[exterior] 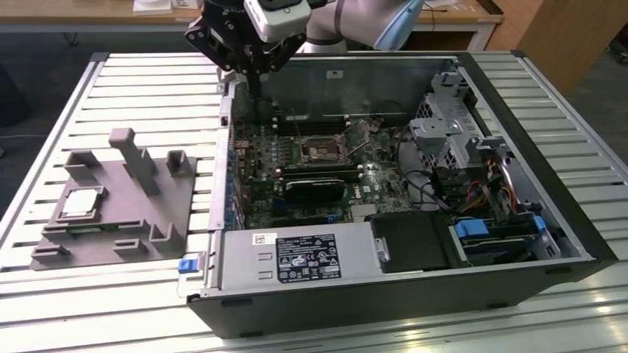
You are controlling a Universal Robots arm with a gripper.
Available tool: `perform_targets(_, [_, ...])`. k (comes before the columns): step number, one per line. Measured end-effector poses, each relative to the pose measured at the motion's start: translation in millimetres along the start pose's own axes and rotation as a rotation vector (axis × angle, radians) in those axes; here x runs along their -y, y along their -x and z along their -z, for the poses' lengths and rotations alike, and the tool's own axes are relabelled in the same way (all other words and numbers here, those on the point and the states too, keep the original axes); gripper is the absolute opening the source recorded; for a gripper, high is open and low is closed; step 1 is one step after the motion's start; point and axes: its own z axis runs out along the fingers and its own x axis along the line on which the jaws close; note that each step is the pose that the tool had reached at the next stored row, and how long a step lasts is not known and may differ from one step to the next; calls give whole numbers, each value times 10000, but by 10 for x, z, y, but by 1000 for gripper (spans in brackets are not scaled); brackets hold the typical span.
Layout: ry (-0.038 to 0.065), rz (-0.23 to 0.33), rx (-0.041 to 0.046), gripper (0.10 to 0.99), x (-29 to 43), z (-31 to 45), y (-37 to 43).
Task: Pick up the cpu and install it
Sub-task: 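Reach for the cpu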
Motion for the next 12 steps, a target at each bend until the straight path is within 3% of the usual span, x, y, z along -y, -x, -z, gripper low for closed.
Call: perform_targets(12, [0,-1,0,106,5,-2,-66])
